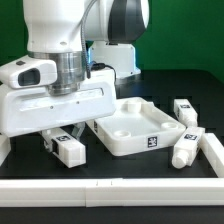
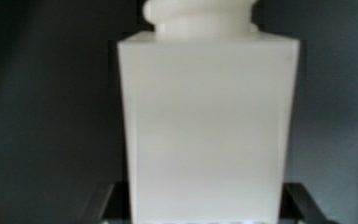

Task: Assemble desk

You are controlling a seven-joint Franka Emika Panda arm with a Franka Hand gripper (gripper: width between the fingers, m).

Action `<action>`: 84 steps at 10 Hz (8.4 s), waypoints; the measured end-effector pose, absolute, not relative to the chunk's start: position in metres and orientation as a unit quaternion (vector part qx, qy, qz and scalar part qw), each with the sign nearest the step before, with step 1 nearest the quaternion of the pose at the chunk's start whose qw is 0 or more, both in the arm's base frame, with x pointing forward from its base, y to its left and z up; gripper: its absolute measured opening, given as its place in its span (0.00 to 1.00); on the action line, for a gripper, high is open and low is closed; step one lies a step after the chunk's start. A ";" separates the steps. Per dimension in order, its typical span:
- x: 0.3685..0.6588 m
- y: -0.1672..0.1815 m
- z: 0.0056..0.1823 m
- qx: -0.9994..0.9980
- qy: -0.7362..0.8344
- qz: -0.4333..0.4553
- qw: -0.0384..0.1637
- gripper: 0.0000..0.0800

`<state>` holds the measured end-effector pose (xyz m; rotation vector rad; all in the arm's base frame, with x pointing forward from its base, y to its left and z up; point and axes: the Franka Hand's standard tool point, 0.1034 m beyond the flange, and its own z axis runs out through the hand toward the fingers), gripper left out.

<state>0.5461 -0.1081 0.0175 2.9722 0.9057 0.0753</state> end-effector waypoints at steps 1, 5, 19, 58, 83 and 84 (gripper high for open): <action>0.546 -0.108 0.017 0.956 0.291 0.024 0.016 0.33; 0.510 -0.148 0.008 0.981 0.192 0.022 0.007 0.33; 0.547 -0.068 0.076 0.998 0.050 0.000 -0.027 0.81; 0.553 0.106 0.069 0.984 -0.171 -0.027 -0.029 0.36; 0.441 0.195 0.019 0.999 -0.031 0.023 -0.025 0.64; 0.448 0.188 0.036 0.999 -0.020 0.021 -0.026 0.78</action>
Offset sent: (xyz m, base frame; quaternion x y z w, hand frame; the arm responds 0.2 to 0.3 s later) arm -0.0509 -0.0518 0.0026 -0.0197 0.0490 0.1559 0.9864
